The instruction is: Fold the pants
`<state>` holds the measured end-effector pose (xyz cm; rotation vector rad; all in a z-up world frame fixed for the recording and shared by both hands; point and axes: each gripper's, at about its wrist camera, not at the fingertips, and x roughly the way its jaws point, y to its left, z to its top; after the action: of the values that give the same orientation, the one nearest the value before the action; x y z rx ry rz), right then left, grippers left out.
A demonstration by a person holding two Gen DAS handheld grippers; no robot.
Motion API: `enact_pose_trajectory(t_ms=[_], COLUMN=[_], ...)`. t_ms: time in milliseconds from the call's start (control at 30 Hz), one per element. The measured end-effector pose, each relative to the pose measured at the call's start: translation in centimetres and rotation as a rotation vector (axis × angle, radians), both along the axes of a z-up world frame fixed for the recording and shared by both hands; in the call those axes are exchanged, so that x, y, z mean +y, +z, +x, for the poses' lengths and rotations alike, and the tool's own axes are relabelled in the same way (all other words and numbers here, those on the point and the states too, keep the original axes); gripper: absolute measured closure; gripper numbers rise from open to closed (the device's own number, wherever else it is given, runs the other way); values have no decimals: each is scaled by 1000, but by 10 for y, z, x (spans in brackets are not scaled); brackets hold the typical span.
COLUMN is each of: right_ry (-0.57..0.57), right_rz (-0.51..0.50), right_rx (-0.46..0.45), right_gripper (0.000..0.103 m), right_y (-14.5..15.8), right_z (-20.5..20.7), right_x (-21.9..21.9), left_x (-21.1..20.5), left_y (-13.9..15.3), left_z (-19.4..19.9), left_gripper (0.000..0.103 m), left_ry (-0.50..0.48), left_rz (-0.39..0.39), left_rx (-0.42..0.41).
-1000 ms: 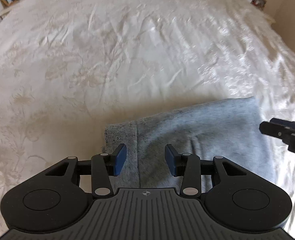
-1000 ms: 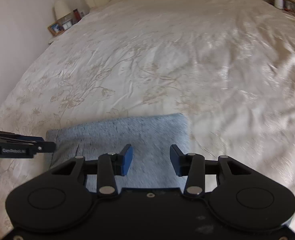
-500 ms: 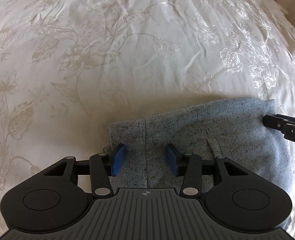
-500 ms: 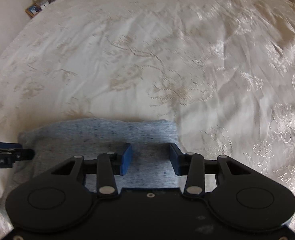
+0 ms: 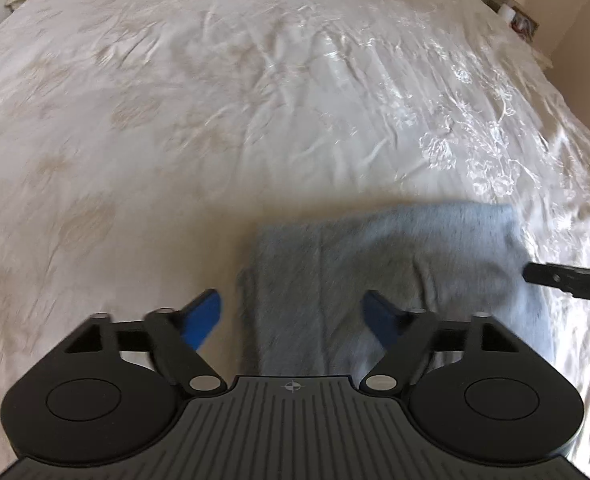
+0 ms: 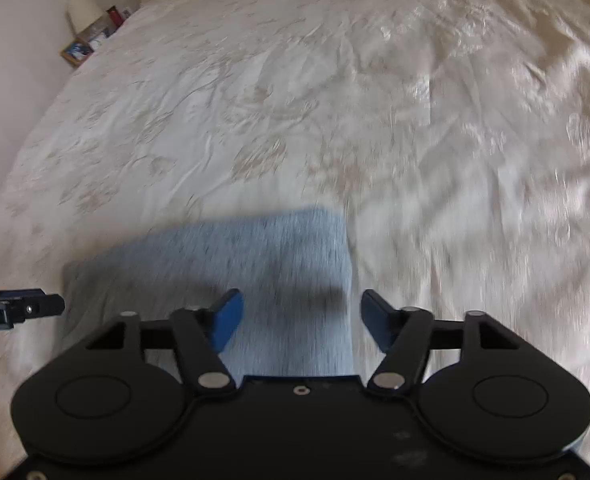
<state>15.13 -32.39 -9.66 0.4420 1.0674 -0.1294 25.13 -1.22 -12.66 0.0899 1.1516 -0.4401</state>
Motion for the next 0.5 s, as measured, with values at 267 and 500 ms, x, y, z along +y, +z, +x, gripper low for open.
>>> enact_pose_trajectory(t_ms=[267,500], right_ry=[32,86], right_rz=[64,143], right_rx=[46,50], right_gripper=[23,20], right_y=[-21,-45], right_z=[-30,-12], right_x=[5,11], left_x=[8,-19], left_y=[-37,-70], left_z=[-9,9], left_gripper=[10,0], left_ry=[-14,-46], left_rz=[-11,-116], left_rx=[126,201])
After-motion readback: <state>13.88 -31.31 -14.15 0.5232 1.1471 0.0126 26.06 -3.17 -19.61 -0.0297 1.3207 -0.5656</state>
